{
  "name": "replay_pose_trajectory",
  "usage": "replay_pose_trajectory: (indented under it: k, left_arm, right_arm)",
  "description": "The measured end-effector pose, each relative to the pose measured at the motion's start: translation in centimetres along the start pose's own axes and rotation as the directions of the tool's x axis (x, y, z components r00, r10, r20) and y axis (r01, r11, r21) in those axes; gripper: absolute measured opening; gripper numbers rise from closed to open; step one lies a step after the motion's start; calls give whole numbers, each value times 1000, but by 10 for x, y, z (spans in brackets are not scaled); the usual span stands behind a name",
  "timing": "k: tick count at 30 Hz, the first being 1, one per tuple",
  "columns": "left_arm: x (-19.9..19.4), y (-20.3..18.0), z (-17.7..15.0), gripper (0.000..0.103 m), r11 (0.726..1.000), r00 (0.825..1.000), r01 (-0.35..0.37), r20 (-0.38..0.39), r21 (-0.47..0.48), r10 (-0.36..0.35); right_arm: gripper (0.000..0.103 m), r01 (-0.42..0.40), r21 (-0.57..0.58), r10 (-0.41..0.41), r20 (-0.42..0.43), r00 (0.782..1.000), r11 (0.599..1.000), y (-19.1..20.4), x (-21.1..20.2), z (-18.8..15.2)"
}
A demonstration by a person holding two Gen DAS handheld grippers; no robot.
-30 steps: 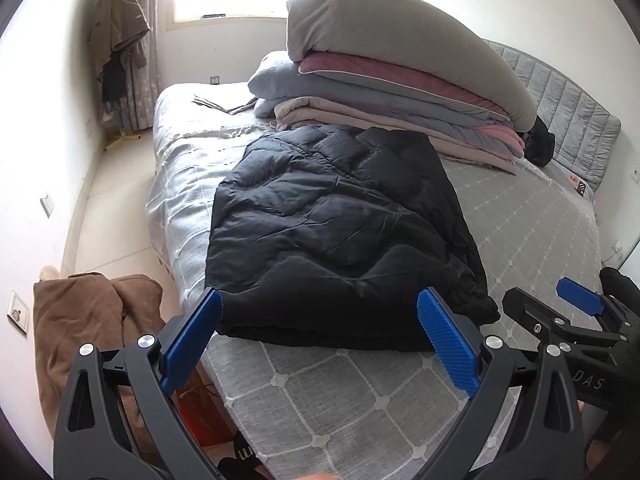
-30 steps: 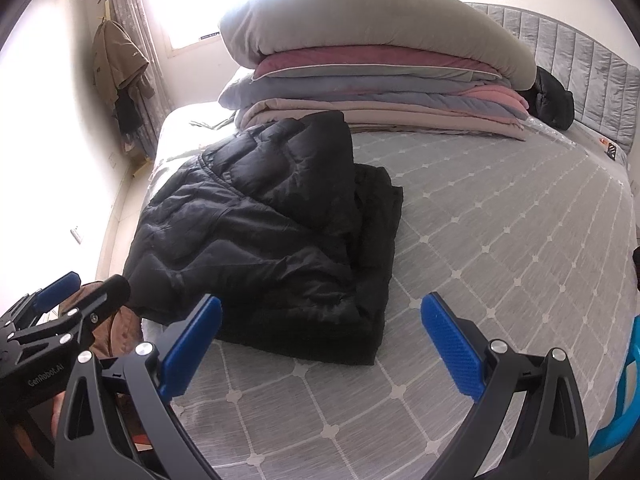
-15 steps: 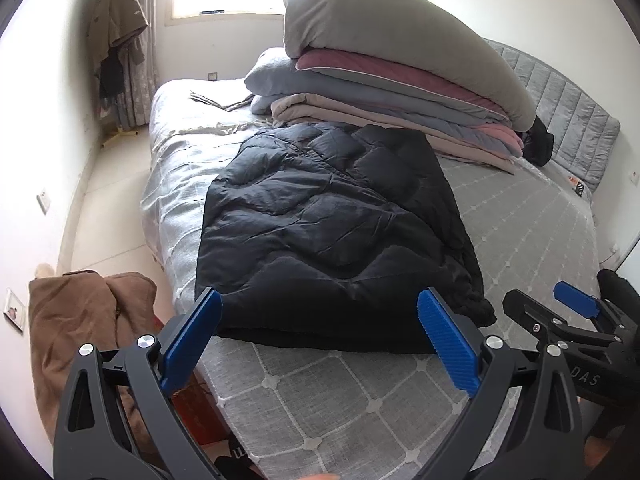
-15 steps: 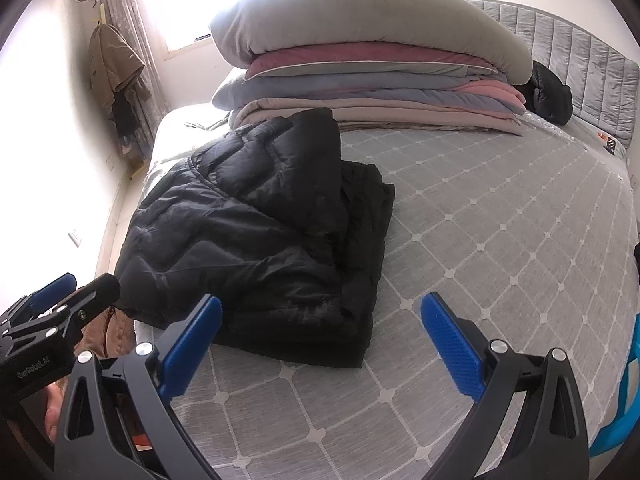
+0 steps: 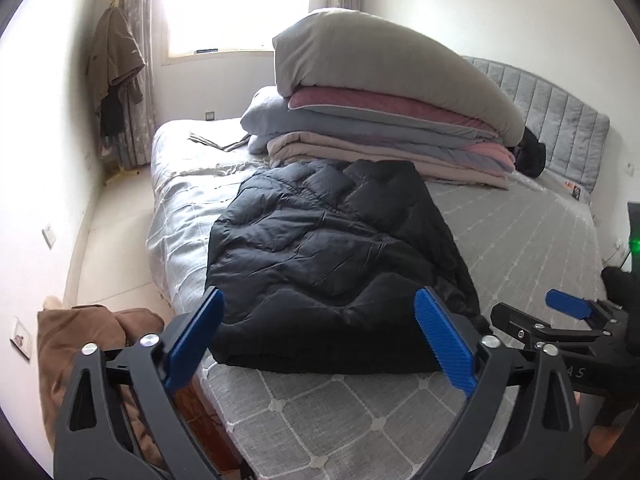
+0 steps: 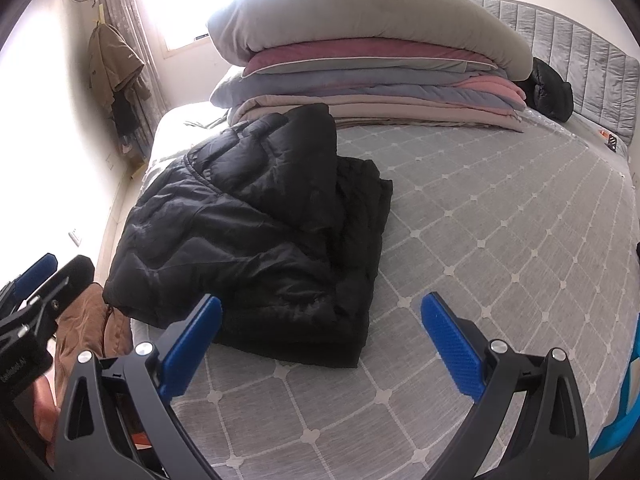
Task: Fold large clothes
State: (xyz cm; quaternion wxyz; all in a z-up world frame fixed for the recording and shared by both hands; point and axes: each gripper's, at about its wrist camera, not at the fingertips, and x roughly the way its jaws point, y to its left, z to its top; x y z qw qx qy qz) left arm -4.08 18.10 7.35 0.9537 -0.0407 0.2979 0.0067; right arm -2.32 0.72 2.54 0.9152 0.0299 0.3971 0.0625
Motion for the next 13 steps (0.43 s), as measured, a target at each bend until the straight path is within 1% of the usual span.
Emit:
replay_pose_trajectory:
  k: [2,4,6,8,9,11,12,13]
  left_arm:
    - [0,0,1,88,1000,1000,-24,5,14,24]
    - [5,1,3,88,999,999,-42,-10,32,42]
    - [8,4,4,88,997,998,-54,-28,46,56]
    - [14,14,7,89,997,996,-69,-53,25,71]
    - [18,22,9,90,998,996,-61,-69,0,60]
    - [25,42,13,91,996,994,-39,-103,-80,30]
    - [28,53,15,91,992,993,-30,-114,-126,15]
    - [32,67,17,91,983,992,-13,-124,-182,-10]
  right_arm:
    - [96,-13,9,13,-6,1000,1000,-7,2,2]
    - [96,-33,30,34,-18,999,999,-19,4,6]
    - [96,-68,64,70,-32,997,996,-40,10,11]
    - [96,-108,105,115,-61,991,989,-59,19,15]
    - [96,-138,138,150,-84,985,981,-71,25,17]
    - [96,-205,232,238,-125,963,951,-96,42,17]
    - [96,-230,286,280,-148,948,930,-109,53,16]
    - [96,-261,342,331,-166,929,903,-121,65,15]
